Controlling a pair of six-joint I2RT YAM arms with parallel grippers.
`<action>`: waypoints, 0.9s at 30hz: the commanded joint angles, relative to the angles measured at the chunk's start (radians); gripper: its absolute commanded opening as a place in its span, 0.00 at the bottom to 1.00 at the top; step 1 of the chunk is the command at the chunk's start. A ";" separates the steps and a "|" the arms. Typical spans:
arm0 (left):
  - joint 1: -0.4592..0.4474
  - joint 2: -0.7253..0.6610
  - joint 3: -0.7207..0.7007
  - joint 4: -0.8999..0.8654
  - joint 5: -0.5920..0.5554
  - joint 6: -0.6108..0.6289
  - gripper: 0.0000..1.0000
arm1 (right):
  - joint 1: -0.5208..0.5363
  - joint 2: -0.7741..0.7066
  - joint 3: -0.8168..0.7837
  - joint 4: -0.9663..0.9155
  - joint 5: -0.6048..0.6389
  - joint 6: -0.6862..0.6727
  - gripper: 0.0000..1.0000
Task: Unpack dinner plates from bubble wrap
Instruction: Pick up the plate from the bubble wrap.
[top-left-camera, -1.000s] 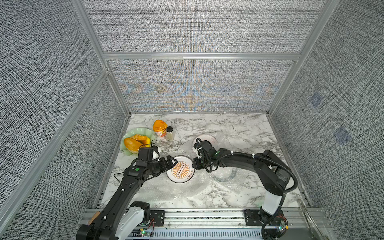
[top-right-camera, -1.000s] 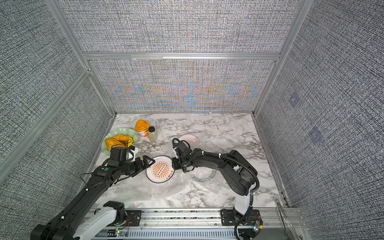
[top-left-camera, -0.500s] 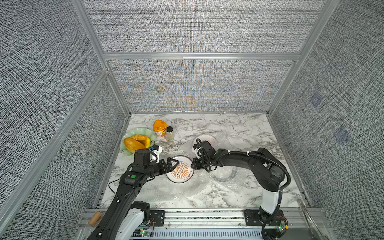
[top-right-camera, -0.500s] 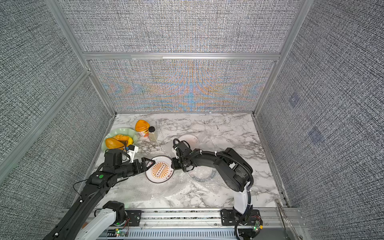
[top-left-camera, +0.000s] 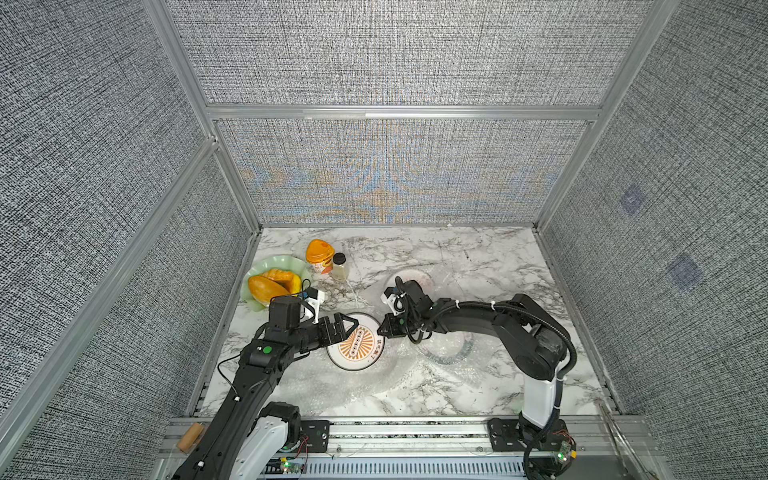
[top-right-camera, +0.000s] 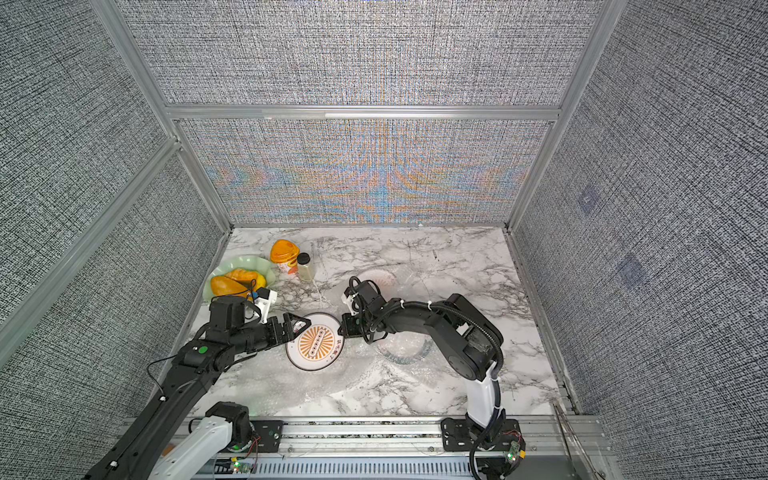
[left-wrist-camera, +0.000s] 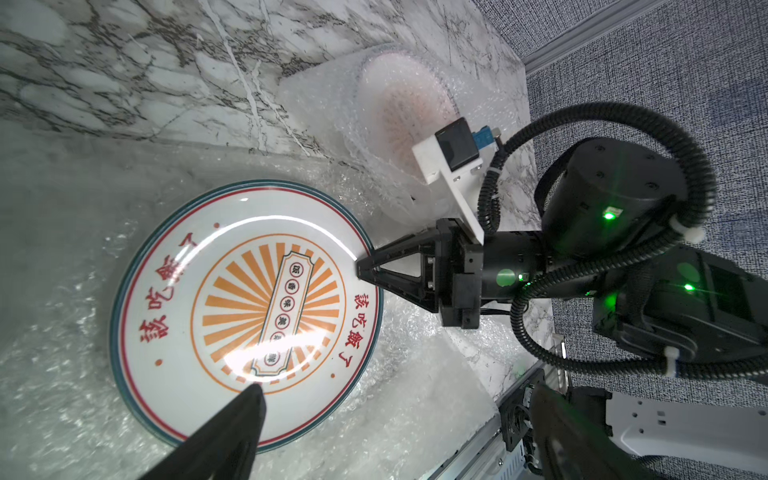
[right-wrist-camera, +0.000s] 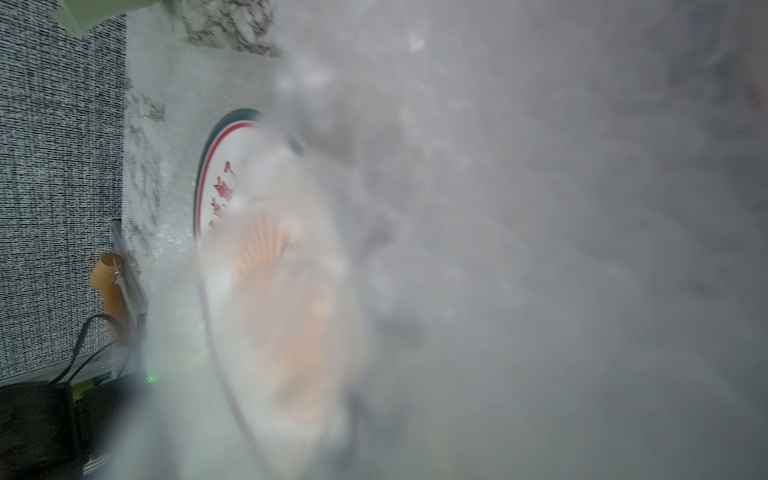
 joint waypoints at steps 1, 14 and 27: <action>0.000 0.002 0.008 -0.006 -0.022 0.023 0.99 | 0.003 -0.036 -0.010 -0.036 0.026 -0.014 0.07; 0.001 0.025 0.032 -0.006 -0.030 0.026 0.99 | 0.004 -0.234 0.046 -0.151 0.037 -0.038 0.00; 0.001 -0.144 0.120 0.063 0.012 -0.012 0.99 | -0.163 -0.462 0.138 -0.363 0.147 -0.079 0.00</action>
